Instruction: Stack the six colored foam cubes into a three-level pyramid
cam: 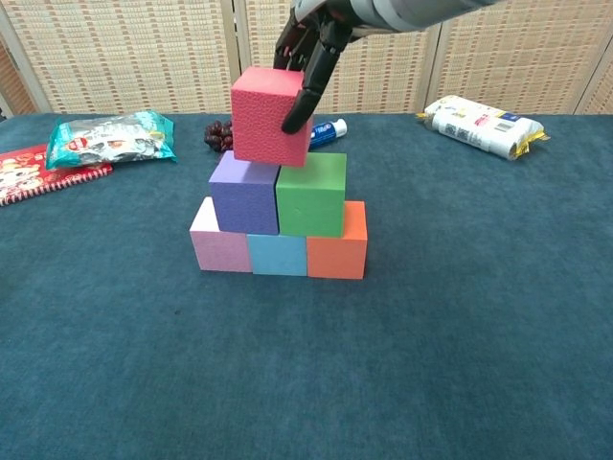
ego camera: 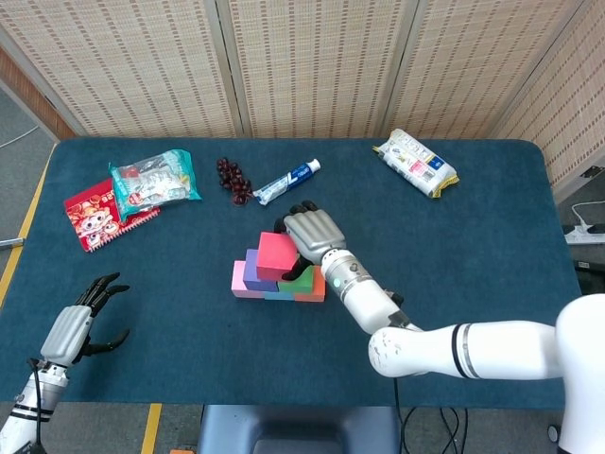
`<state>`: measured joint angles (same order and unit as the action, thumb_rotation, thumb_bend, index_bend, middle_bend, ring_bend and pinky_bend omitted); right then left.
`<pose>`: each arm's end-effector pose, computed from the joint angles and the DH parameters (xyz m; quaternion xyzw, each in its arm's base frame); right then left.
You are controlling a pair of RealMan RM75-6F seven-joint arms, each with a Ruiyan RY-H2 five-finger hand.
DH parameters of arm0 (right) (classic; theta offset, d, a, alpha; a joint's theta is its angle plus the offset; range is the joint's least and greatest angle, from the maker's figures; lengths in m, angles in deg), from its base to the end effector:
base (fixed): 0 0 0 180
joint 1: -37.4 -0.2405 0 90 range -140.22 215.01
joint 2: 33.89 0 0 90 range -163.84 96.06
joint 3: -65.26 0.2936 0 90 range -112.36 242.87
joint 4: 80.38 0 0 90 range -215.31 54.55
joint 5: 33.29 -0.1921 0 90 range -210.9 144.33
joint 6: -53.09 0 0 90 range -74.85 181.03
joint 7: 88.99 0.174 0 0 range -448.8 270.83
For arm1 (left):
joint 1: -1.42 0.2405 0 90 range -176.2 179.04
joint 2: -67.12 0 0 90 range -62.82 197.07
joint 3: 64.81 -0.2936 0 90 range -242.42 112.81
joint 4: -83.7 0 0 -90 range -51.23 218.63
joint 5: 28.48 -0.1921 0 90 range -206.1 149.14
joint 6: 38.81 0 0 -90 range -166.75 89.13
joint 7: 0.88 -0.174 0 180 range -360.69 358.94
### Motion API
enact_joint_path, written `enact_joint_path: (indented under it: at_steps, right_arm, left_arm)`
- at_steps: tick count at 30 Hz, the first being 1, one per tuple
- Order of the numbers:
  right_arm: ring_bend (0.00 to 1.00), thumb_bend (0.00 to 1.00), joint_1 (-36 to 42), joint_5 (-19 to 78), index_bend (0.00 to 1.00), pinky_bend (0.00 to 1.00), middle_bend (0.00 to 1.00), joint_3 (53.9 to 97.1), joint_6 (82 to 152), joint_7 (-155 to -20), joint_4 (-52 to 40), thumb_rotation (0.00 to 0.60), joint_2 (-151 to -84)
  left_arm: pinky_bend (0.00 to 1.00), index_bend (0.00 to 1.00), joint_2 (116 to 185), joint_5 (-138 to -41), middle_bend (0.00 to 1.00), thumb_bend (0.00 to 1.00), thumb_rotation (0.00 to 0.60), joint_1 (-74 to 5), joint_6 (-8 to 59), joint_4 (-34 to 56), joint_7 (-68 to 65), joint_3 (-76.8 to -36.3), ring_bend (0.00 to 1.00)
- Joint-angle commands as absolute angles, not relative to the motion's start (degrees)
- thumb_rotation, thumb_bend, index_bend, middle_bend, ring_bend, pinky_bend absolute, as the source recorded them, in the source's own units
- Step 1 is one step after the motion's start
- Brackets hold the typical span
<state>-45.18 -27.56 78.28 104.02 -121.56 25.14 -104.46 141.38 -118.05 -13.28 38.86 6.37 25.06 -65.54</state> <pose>0.0308 -0.4354 0.0571 0.7562 -0.4451 0.3145 0.3621 -0.3381 0.2615 0.1170 -0.5979 -0.4906 -0.4677 0.4279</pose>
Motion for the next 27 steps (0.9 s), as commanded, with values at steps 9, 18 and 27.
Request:
enact_joint_path:
  at_steps: [9, 18, 27]
  right_arm:
    - [0.21, 0.18, -48.2, -32.7, 0.58, 0.14, 0.38, 77.3, 108.0, -126.6, 24.1, 0.600, -107.0]
    - [0.21, 0.18, -48.0, -32.8, 0.57, 0.13, 0.38, 77.3, 109.8, -127.9, 24.3, 0.600, -108.1]
    - [0.21, 0.18, -47.9, -33.2, 0.56, 0.12, 0.38, 78.2, 111.6, -129.6, 25.0, 0.600, -108.9]
  left_arm:
    - [0.16, 0.19, 141.9, -118.3, 0.03, 0.31, 0.600, -13.1, 39.1, 7.6, 26.4, -65.6, 0.00]
    - [0.16, 0.19, 142.2, -118.6, 0.03, 0.31, 0.600, -13.1, 39.3, 8.3, 27.0, -65.7, 0.00]
    - [0.16, 0.19, 142.5, -118.7, 0.03, 0.31, 0.600, -13.0, 39.4, 8.9, 27.6, -65.7, 0.00]
